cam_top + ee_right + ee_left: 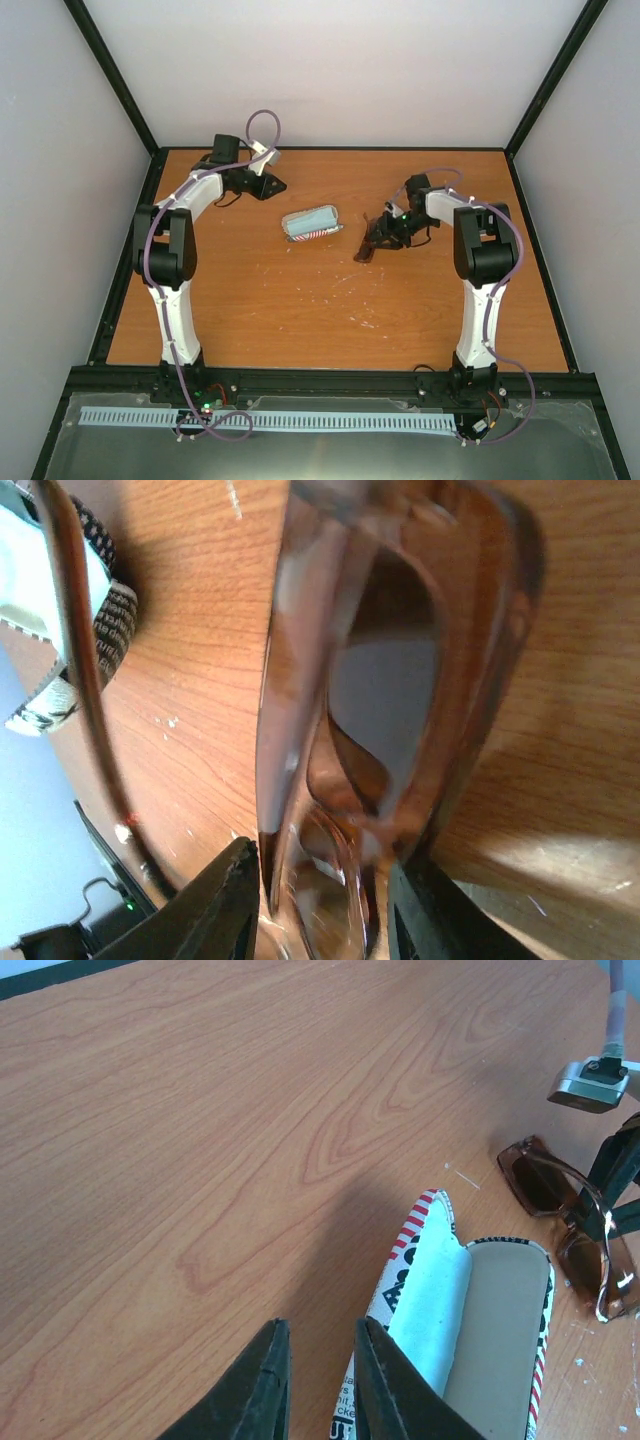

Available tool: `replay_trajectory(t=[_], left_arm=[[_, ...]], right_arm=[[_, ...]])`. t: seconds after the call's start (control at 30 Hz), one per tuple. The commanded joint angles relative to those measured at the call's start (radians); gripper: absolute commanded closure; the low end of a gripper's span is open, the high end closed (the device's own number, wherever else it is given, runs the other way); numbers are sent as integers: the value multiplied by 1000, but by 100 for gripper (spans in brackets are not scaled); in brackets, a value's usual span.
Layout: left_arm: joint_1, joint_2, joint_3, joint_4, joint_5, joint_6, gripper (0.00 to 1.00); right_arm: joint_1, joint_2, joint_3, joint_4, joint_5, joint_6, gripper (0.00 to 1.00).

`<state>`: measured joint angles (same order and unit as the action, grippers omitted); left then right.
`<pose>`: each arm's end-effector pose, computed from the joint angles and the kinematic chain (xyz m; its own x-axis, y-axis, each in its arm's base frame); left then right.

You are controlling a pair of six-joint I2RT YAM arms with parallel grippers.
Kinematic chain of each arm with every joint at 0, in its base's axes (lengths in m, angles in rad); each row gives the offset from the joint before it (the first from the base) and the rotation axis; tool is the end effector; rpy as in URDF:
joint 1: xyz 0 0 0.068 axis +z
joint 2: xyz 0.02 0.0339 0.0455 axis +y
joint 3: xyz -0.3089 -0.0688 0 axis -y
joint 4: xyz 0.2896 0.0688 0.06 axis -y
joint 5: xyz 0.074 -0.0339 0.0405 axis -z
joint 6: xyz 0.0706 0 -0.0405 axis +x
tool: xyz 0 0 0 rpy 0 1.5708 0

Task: Organize the sunglasses
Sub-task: Place the sunglasses at the center of the board.

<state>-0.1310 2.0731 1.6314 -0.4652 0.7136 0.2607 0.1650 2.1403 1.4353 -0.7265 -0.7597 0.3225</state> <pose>0.5240 -0.1157 0.2144 -0.6259 0.2790 -0.7282 0.6831 0.6468 -0.3393 0.4491 0.1241 0.1077 -0.9941 0.0674 0.0845 0.1072 0.7150 0.6909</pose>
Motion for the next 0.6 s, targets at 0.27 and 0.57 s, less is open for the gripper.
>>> replay_trajectory(t=[0.27, 0.57], left_arm=[[-4, -40, 4, 23, 20, -18, 79], [-4, -51, -20, 29, 21, -12, 79]], right_arm=[[-57, -36, -92, 4, 31, -1, 52], [-56, -193, -187, 70, 55, 57, 45]])
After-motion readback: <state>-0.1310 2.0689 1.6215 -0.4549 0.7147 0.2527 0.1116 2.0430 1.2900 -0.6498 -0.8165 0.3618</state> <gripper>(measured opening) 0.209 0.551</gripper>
